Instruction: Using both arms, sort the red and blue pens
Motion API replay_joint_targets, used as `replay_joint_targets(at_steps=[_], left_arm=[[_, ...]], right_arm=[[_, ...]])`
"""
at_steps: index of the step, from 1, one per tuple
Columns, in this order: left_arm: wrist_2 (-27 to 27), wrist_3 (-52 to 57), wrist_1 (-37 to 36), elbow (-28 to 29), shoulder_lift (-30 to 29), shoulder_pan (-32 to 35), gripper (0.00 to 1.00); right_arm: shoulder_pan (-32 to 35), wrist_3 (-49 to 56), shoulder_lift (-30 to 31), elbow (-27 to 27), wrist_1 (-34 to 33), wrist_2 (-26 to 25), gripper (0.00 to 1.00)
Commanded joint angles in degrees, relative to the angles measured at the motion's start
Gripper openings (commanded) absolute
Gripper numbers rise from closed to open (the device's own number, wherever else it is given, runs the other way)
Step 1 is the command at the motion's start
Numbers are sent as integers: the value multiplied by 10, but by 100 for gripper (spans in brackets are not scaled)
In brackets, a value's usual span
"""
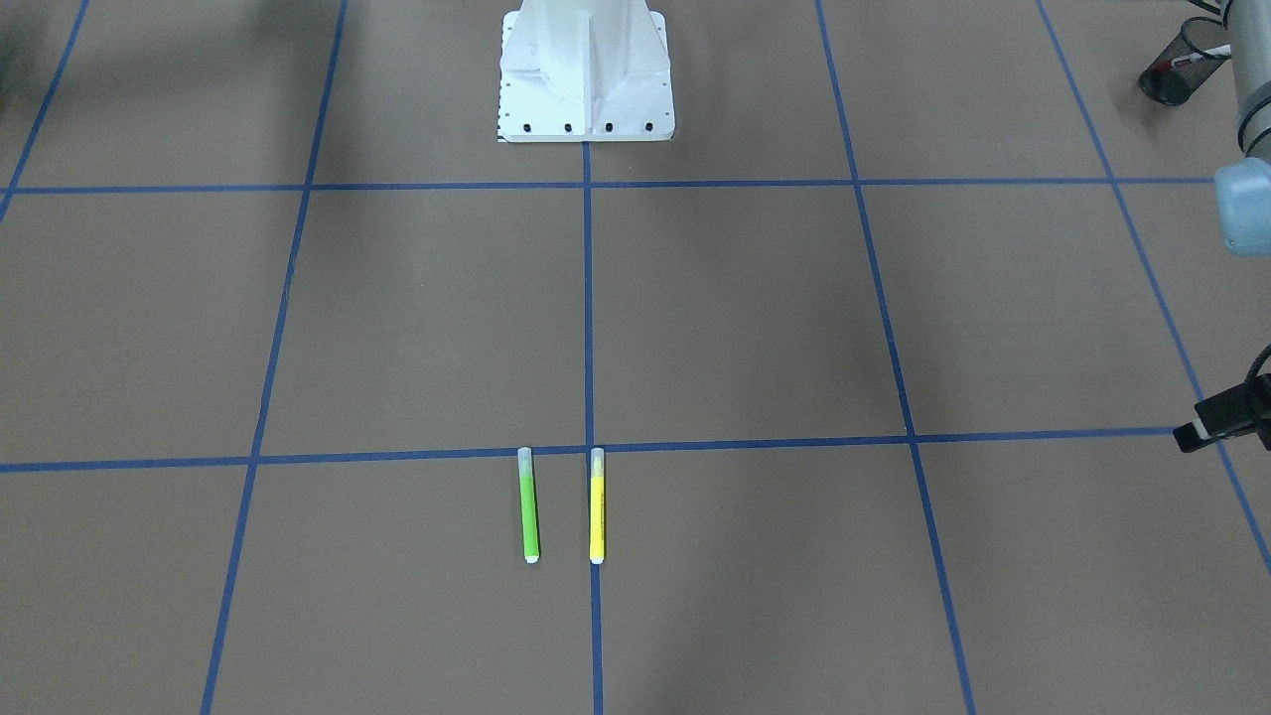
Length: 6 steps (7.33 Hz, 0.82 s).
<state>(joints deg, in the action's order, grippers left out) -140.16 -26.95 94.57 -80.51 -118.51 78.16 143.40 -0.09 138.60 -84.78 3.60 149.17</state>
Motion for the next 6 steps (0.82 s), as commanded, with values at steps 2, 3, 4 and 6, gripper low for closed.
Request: replay_joint_targets(at_steps=[2,3,4,6], left_arm=[[1,0,-1,-7,1,1,100],[1,0,-1,-8,0,1,100],[0,0,-1,-8,-1,1,100],[1,-4,-3,-14,0,2,100]], right_arm=[[41,0,-3,22,28,14,0],[56,0,-4,28,28,15,0],[67,0,-3,36,37,20,0],[91,9,-4,58,59,21,0]])
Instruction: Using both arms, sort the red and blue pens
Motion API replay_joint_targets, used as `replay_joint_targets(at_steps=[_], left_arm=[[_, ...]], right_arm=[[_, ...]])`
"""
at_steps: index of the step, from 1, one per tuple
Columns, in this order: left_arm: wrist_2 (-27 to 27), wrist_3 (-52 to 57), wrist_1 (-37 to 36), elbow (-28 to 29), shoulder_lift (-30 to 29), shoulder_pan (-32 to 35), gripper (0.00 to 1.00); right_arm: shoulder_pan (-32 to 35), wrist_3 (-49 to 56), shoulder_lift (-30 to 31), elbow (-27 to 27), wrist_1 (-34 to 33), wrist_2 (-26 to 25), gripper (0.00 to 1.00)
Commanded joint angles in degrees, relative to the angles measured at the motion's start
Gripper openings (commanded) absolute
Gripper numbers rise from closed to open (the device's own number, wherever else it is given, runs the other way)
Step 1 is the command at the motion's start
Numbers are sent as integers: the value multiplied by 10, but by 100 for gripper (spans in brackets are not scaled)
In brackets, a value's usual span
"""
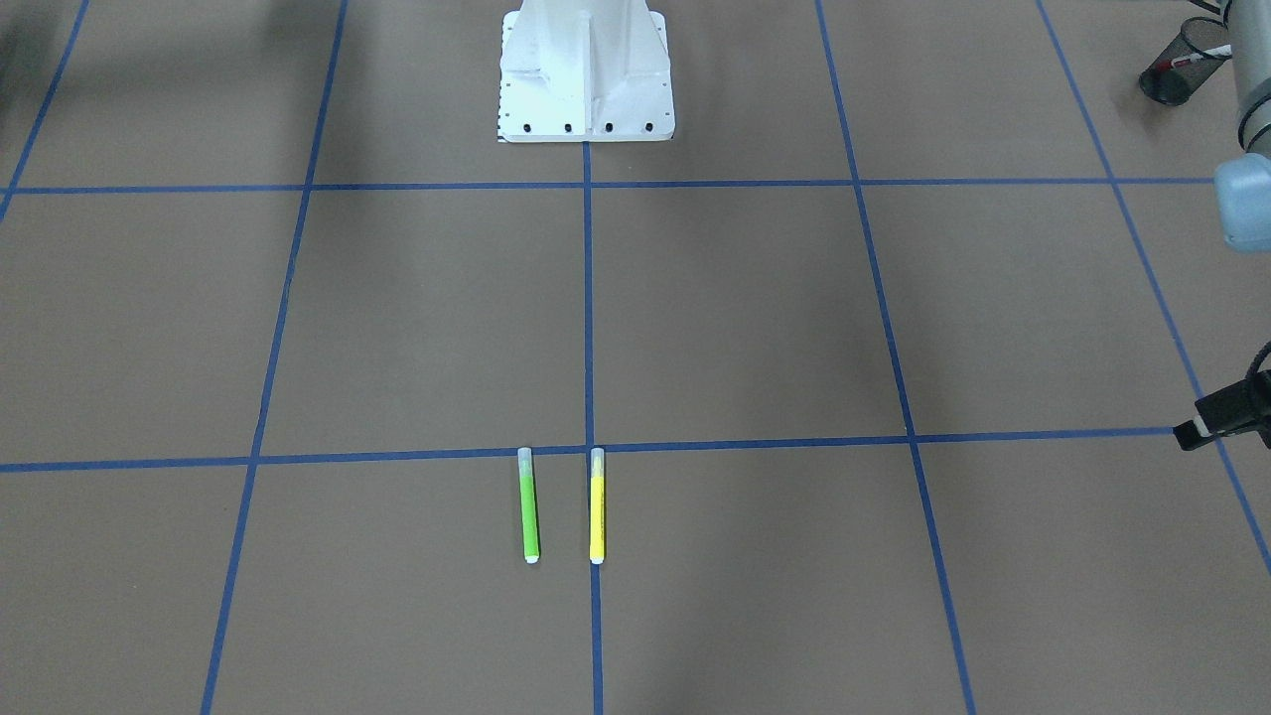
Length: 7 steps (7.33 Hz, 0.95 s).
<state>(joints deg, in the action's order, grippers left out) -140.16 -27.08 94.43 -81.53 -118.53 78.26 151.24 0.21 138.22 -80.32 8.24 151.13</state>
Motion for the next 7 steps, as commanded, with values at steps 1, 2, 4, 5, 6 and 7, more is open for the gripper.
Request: replay_joint_targets(at_steps=[1,2,4,5,6,7], left_arm=[[1,-3,-9,-9,0,1,100],[1,-3,-14,-14,1,1,100],[1,-3,-37,-29,0,1,100],[1,-3,-38,-30,0,1,100],[1,-3,-39,-34,0,1,100],[1,-4,-41,-37,0,1,100]], right_arm=[[15,7,-1,15,13,1,0],[23,9,0,17,13,1,0],[29,35,1,36,12,-5,0],[30,40,1,36,12,-7,0],[31,41,1,36,12,-9,0],[31,44,1,36,11,-14,0]])
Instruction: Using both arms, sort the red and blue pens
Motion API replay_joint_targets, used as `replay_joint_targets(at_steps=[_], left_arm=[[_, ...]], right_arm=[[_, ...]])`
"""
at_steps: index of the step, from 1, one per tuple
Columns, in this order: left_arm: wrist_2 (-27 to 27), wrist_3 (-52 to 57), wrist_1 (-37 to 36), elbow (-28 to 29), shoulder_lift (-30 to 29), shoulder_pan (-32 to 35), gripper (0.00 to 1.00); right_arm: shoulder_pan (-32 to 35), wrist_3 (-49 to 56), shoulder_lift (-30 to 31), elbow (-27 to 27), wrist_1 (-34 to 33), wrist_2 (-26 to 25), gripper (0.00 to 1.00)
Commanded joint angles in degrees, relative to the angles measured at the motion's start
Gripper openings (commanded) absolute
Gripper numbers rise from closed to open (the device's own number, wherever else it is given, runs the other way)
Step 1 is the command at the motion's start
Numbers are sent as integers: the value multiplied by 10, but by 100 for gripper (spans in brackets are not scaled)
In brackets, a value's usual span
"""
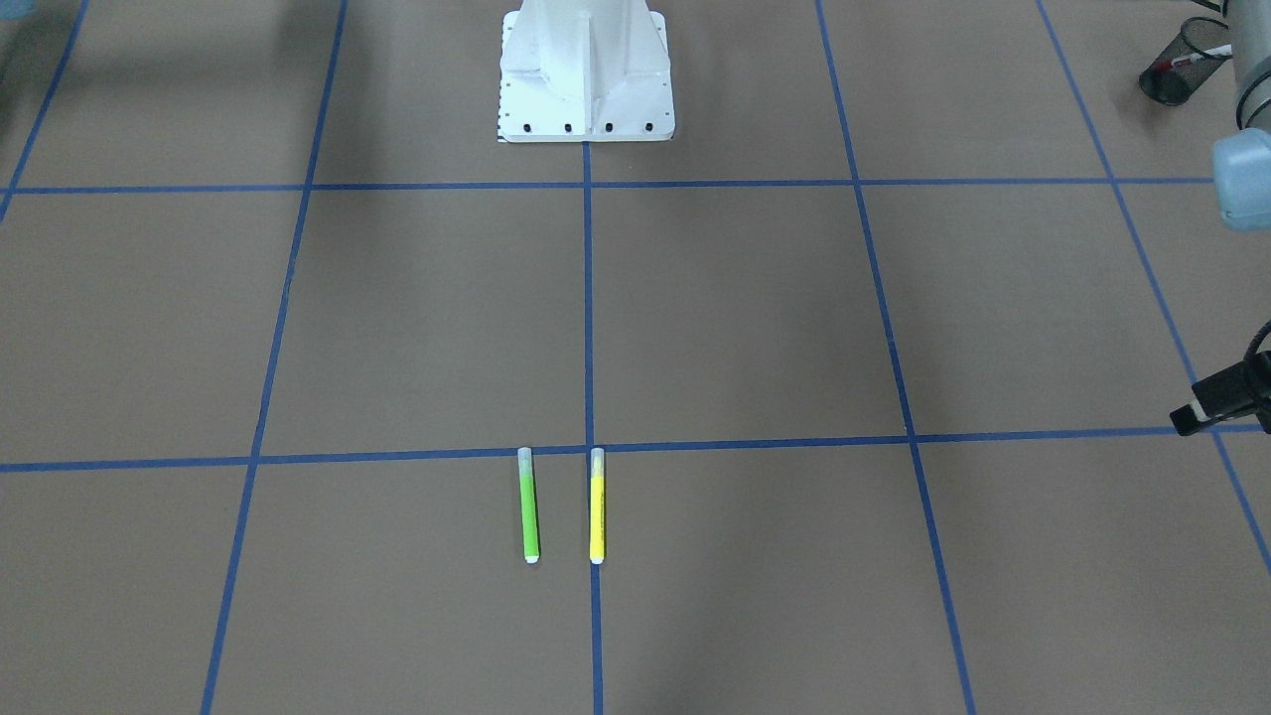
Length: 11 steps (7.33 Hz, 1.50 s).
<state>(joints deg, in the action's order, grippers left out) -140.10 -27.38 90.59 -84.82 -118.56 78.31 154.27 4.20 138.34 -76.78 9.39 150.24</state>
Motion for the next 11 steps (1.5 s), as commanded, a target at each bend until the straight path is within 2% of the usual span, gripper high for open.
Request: replay_joint_targets(at_steps=[1,8,9,10,11], left_arm=[[1,-11,-1,-7,-1,0,100],[0,-31,-2,-25,-1,-1,100],[0,-31,-2,-25,-1,-1,100],[0,-31,-2,-25,-1,-1,100],[0,-31,-2,-25,-1,-1,100]], right_arm=[[1,4,0,0,-1,-9,0],[6,23,9,18,-1,-50,0],[9,23,11,18,0,-54,45],[11,23,14,18,1,-52,99],[12,23,15,19,1,-53,100]])
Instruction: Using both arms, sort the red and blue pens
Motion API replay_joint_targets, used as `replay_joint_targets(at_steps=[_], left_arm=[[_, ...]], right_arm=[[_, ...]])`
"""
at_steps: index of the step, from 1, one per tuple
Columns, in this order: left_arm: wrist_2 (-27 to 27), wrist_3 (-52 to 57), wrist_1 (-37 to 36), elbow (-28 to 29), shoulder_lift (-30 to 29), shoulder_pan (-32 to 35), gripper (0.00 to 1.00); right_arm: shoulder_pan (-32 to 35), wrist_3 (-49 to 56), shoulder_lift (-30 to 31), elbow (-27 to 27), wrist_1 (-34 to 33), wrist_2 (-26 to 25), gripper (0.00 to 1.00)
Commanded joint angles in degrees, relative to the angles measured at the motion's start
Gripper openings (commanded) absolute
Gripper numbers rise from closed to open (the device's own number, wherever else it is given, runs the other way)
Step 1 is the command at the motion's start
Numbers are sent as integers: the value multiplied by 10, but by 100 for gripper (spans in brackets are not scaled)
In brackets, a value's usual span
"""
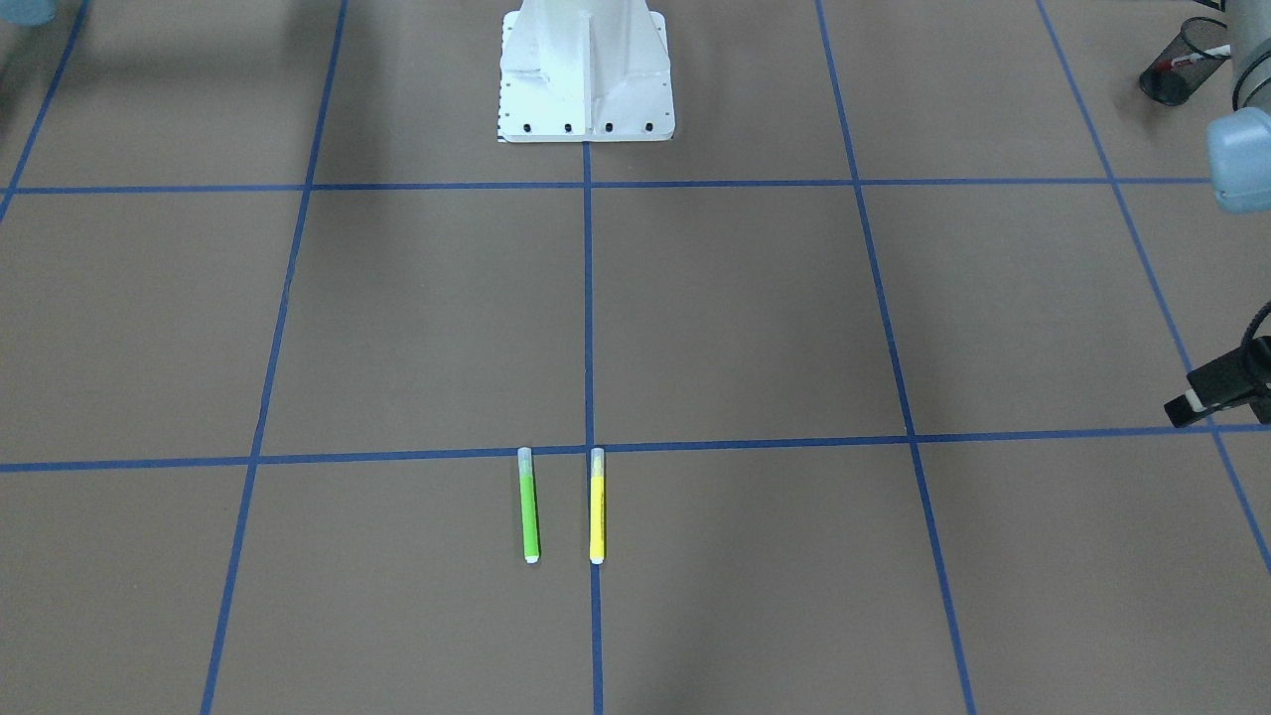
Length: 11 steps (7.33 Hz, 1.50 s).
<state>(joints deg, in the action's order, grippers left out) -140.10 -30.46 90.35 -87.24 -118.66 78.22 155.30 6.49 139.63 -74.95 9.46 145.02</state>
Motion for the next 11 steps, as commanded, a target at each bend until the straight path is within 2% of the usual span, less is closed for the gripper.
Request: replay_joint_targets(at_steps=[1,3,5,6,8,9,10,11], left_arm=[[0,-2,0,-1,-1,0,100],[0,-3,0,0,-1,0,100],[0,-4,0,0,0,1,100],[0,-4,0,-2,1,1,100],[0,-4,0,0,1,1,100],[0,-4,0,0,1,1,100],[3,-5,1,-2,1,1,100],[4,-3,3,-2,4,0,100]], right_arm=[[2,0,1,-1,1,-1,100],[2,-2,-12,-18,-7,-2,100],[-7,-9,-71,-44,-94,2,100],[-37,-9,-89,-46,-120,-3,100],[-108,-10,-128,-90,-219,-3,100],[-165,-12,-165,-103,-274,-5,100],[-233,-18,-200,-105,-296,-5,100],[-313,-68,-235,-106,-305,-5,100]])
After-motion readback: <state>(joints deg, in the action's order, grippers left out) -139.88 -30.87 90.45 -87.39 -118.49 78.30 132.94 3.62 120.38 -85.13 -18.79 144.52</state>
